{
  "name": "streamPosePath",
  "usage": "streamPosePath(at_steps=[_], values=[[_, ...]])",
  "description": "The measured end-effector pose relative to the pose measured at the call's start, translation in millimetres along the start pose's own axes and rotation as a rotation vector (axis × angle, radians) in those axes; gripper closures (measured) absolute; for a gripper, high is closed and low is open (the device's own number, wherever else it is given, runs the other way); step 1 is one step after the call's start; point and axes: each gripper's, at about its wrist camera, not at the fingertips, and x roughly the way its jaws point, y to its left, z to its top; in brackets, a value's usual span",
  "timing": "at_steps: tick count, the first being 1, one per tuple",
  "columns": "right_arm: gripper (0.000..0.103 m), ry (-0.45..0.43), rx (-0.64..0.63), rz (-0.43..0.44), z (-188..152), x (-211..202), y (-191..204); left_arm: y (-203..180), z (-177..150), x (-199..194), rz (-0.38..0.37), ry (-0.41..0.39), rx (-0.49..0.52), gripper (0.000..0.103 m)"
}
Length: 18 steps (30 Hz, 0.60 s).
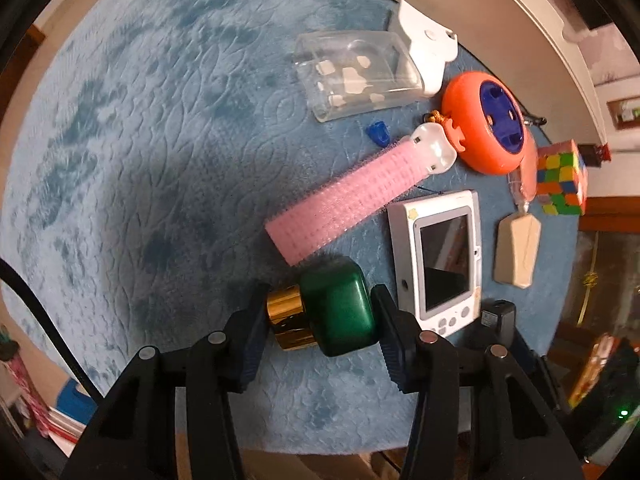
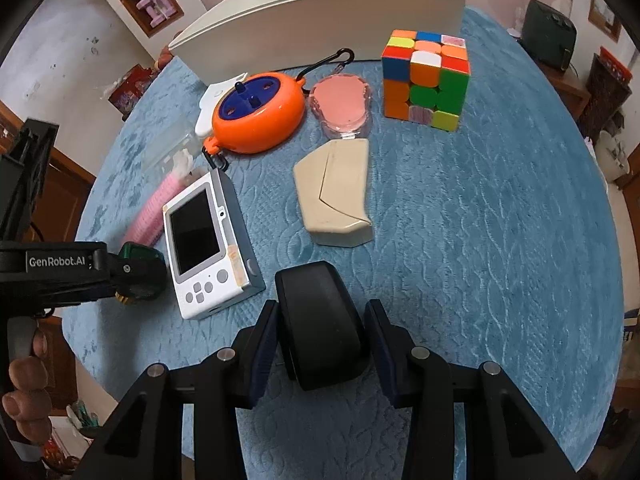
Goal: Organize rigid objects
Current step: 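Grasp the green lipstick with the left tool while the right tool grasps the black charger, then carry lipstick and charger into the white bin and open both tools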
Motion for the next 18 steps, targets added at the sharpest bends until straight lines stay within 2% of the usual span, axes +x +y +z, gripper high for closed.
streamPosePath(at_steps=[3,6,10,13,15,18], values=[[0.059,-0.021,0.003,0.010,2.2,-8.7,-0.6,11.0,4.5,-8.3,-0.023,-0.001,-0.014,0.050],[0.059,-0.055,0.006,0.023,7.5,-24.5,0.7,9.3,7.8,-25.6,-0.012,-0.028,0.009,0.050],[0.059,-0.131,0.004,0.048,26.2,-54.9,6.1,-4.8,17.0,-61.7,-0.041,-0.127,0.088,0.050],[0.059,-0.196,-0.002,0.060,50.9,-77.8,11.9,-28.1,33.1,-95.5,-0.056,-0.206,0.161,0.050],[0.059,-0.235,-0.008,0.071,72.9,-90.4,16.6,-57.8,46.6,-123.2,-0.060,-0.267,0.212,0.050],[0.059,-0.301,-0.036,0.041,112.6,-102.1,28.2,-97.7,73.7,-152.6,-0.049,-0.347,0.281,0.050]])
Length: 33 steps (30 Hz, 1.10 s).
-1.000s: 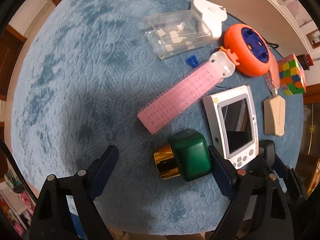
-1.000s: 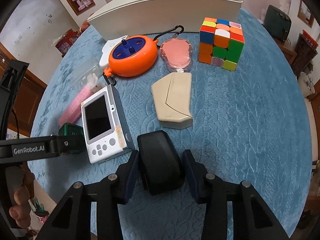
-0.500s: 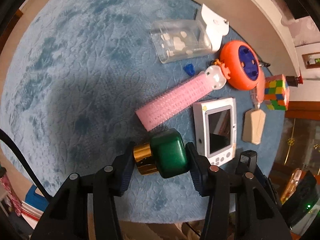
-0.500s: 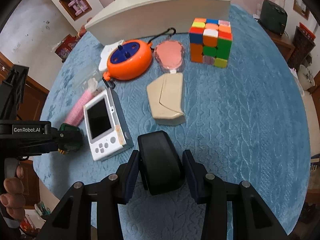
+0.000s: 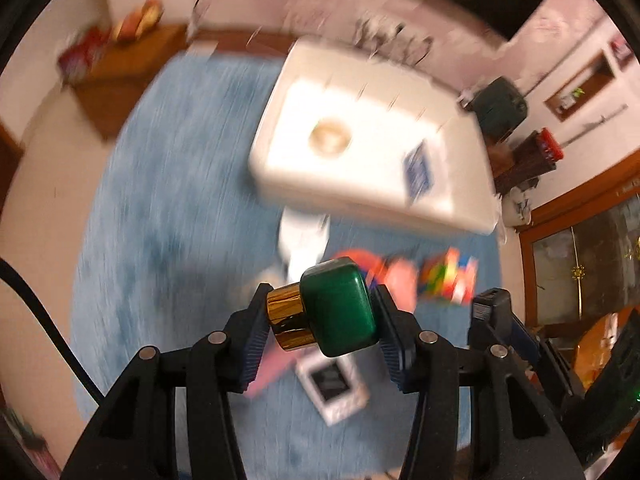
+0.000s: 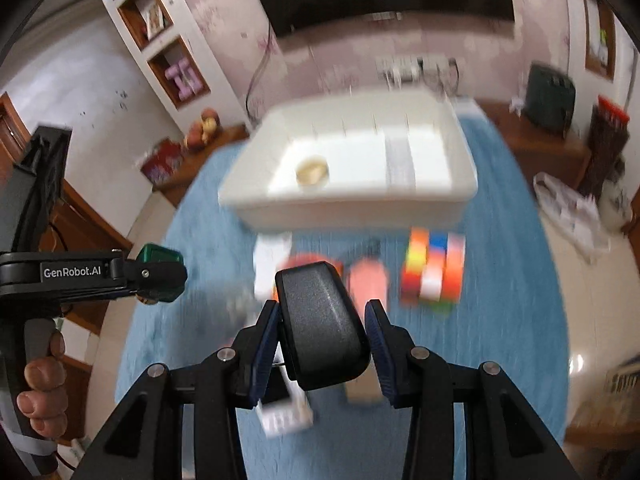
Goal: Organize rigid objects
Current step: 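Carry lipstick and charger into the white bin and open both tools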
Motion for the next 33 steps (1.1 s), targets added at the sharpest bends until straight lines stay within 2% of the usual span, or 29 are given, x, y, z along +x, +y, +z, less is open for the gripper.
streamPosePath(at_steps=[3,6,9,13,17,22,28,33], values=[[0.059,-0.044,-0.016,-0.028,46.2,9.2,8.2,-21.7,50.6,-1.5,0.045,-0.083,0.078,0.050],[0.059,-0.070,-0.015,-0.048,82.9,24.6,10.9,-31.4,91.9,8.6,0.084,-0.125,0.125,0.050],[0.059,-0.075,0.009,-0.066,114.1,48.5,8.4,-43.4,121.0,23.6,0.112,-0.133,0.153,0.050],[0.059,-0.027,0.047,-0.096,138.8,97.8,-1.5,-44.3,147.1,57.7,0.147,-0.084,0.185,0.050],[0.059,0.061,0.073,-0.105,138.2,142.1,-12.0,-43.4,154.1,96.5,0.186,-0.006,0.221,0.050],[0.059,0.136,0.095,-0.097,126.9,176.3,-18.5,-40.1,153.0,142.2,0.215,0.079,0.253,0.050],[0.059,0.210,0.095,-0.115,114.1,198.7,-22.8,-41.2,147.3,168.5,0.237,0.131,0.284,0.050],[0.058,0.248,0.122,-0.127,104.8,204.6,-30.5,-41.2,145.2,174.0,0.242,0.158,0.294,0.049]])
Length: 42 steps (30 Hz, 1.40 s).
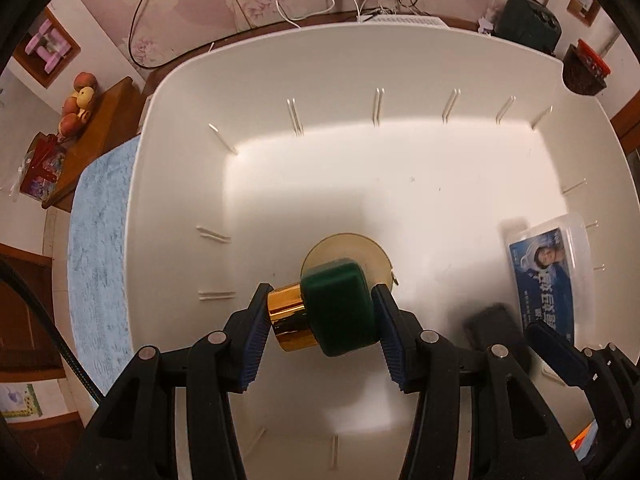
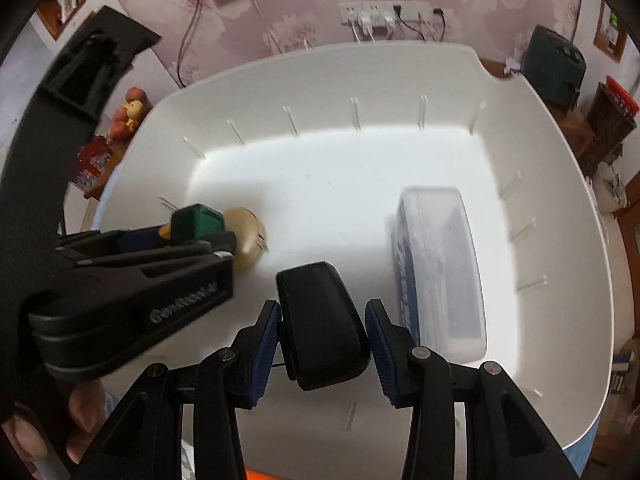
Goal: Organize rigid objects
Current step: 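Carry lipstick and charger into the white bin and open both tools, then withdraw both tools from the bin toward the pink roller and white device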
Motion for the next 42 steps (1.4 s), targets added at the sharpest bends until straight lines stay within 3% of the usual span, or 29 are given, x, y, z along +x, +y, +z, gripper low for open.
streamPosePath(at_steps=[2,3,6,24,42], values=[[0.050,0.002,0.009,0.008,-1.2,-1.3,-1.1,0.1,-0.4,-1.5,-0.009,0.001,-0.004,0.045],[0.041,-0.007,0.013,0.010,-2.1,-3.6,-1.4,0.4,-0.6,-2.6,-0.017,0.002,-0.009,0.035],[0.035,-0.046,0.001,-0.002,-4.7,-13.6,0.4,2.5,-0.1,-13.0,-0.043,-0.022,-0.026,0.019],[0.035,-0.211,-0.071,-0.006,-38.1,-97.0,17.0,16.1,-32.9,-93.3,-0.064,-0.174,-0.057,0.018],[0.035,-0.278,-0.123,0.029,-106.4,-165.9,22.3,31.9,-113.8,-176.4,-0.059,-0.299,-0.119,0.018]])
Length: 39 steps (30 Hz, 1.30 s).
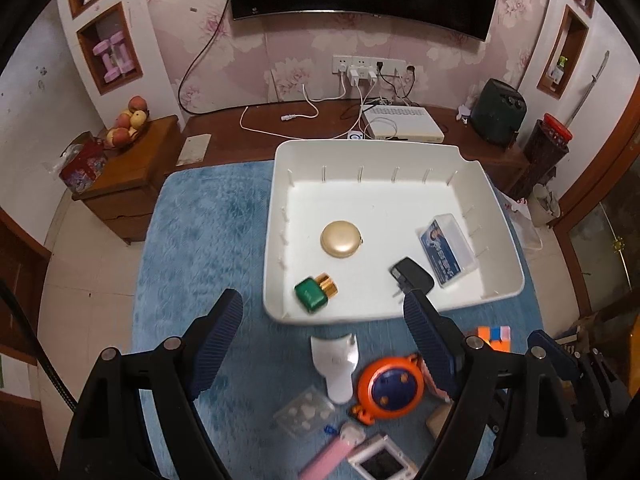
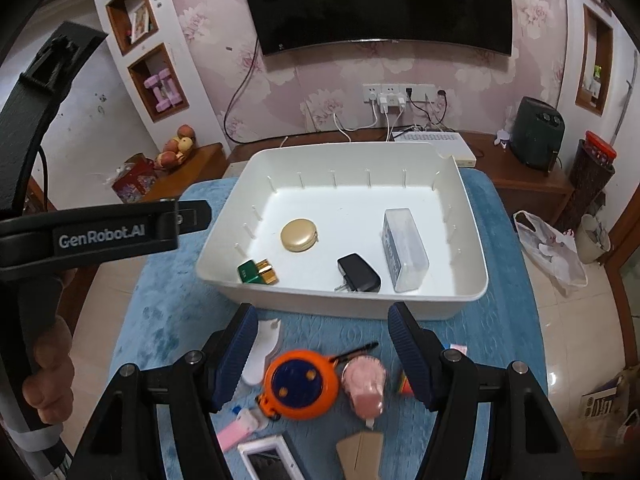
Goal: Organize rigid objects
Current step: 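Withdraw both tools from the bin toward the pink roller and white device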
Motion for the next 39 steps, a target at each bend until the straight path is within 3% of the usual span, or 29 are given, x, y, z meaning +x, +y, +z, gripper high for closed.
streamPosePath(at_steps=[12,20,31,39], values=[[0.035,-0.022,-0.021,0.011,-40.1,-41.2,-2.9,2.9,-61.1,-37.5,0.019,-0.048,0.009,0.018],[0.035,-0.012,-0.006,-0.006,-62.9,-51.0,-21.1,8.6,-101.5,-42.6,0.058,-0.045,0.027,0.018],[0.035,0.065,0.006,0.014,-107.8,-31.9,-33.3,27.7,-159.5,-13.9,0.100,0.048,0.010,0.018],[0.035,0.156,-0.061,0.058,-151.8,1.1,-3.8,13.5,-190.7,28.7,0.081,0.137,0.139,0.018]])
